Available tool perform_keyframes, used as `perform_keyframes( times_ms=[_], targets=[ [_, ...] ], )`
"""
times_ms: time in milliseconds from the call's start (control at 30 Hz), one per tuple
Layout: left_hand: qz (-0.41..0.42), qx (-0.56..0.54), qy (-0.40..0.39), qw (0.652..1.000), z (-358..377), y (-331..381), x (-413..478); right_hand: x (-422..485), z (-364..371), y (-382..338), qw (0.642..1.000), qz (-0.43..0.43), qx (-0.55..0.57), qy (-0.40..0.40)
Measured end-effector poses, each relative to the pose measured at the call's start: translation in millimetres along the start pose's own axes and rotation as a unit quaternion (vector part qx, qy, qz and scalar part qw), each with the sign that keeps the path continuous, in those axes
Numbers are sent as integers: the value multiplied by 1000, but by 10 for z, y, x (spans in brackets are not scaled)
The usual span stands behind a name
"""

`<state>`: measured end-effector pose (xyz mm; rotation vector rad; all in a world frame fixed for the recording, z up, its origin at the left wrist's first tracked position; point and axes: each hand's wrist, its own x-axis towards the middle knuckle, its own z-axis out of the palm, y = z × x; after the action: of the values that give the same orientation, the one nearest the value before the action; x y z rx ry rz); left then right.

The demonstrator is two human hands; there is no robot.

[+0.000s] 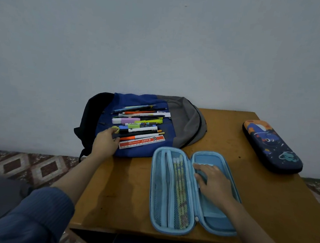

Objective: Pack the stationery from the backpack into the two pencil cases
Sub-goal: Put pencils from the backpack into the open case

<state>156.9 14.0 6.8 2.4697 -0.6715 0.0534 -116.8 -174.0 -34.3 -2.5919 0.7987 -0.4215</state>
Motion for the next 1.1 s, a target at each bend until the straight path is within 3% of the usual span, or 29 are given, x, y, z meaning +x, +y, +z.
perform_keyframes(
  times_ms=[133,400,600,700,933,1000,1100],
  targets=[
    [-14,27,-41,999,93,-3,40,3,6,-7,1000,5,-1,-3],
    [-41,45,-2,998,165,-14,64,-2,0,-8,1000,9,3,-8],
    [-38,-77,31,996,78,92,27,0,2,-17,1000,14,-3,-10],
    [-40,-214,52,975,-27,214,-29,-2,0,-21,1000,14,-4,-11],
    [-59,-448,130,882,-234,523,-186,-5,-6,-41,1000,15,12,-7],
    [-65,-491,152,855,-296,592,-232,-8,-9,-50,1000,17,17,-8],
    [-35,-489,173,855,-380,660,-323,-5,-10,-56,999,23,18,-14]
  ],
)
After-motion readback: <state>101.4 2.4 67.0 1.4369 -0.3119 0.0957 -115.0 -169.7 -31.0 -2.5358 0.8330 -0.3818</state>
